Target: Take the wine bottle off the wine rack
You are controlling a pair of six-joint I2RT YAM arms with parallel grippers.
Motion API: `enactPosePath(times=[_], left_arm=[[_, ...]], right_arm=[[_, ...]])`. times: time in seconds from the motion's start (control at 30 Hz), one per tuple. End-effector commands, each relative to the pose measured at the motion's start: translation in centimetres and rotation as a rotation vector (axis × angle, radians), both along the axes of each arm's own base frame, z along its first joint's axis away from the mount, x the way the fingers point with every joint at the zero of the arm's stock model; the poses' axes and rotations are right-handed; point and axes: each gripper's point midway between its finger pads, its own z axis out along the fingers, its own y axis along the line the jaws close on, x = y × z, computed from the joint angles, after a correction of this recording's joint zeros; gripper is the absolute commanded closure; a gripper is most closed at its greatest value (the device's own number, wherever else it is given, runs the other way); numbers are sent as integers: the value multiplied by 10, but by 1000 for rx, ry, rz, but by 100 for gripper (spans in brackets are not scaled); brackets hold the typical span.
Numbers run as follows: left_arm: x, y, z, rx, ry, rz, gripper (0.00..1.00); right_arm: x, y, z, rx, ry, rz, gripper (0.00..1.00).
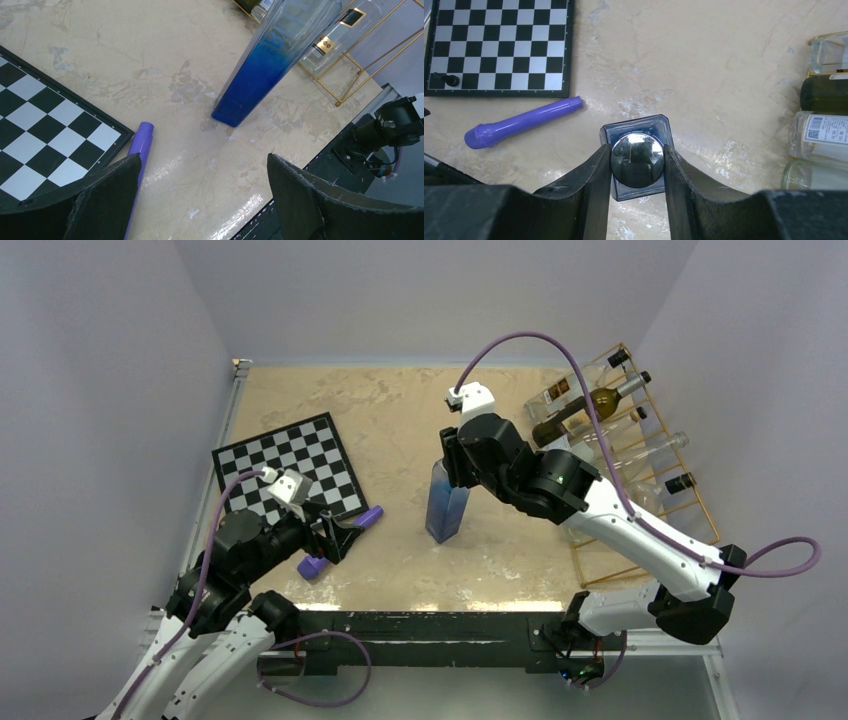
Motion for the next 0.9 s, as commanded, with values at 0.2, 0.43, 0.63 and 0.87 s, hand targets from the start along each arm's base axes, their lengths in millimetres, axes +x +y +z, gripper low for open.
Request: enactPosePath(times=[0.2,0.43,0.63,0.87], left_arm=[[2,1,8,-3,-13,12,1],[1,-4,7,-4,2,-16,1],[3,-3,11,10,-23,-17,1],[13,-19,40,15,-78,-80,1]], right_arm=[[12,13,52,200,-131,-27,97],[11,12,38,165,-109,-28,71],[3,-3,63,208,-130,-41,32],[-26,-31,93,274,-156,26,2]])
